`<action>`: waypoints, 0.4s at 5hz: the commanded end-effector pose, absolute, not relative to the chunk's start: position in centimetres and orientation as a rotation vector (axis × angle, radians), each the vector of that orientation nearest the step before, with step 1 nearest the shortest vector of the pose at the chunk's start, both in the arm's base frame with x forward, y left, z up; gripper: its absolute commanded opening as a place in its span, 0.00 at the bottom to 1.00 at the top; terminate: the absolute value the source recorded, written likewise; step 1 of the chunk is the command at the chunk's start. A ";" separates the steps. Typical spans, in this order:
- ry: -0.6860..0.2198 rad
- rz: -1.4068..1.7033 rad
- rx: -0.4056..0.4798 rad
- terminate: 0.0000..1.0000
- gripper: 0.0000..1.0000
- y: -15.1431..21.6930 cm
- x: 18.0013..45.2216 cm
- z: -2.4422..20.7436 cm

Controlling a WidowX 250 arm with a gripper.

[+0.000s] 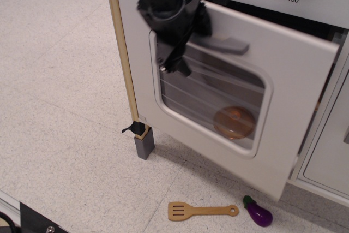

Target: Open oven

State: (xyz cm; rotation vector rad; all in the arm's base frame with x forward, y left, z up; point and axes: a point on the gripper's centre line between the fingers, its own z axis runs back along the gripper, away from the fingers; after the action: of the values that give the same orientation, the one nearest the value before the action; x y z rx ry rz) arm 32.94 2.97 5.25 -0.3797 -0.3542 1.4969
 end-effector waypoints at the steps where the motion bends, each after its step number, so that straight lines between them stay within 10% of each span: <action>1: -0.377 1.440 -0.341 0.00 1.00 7.6 27.4 5.7; 2: -0.341 1.404 -0.329 0.00 1.00 8.9 26.2 7.4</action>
State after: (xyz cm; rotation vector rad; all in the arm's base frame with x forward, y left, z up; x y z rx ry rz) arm 26.73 6.79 5.81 -0.3189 -0.2959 1.3257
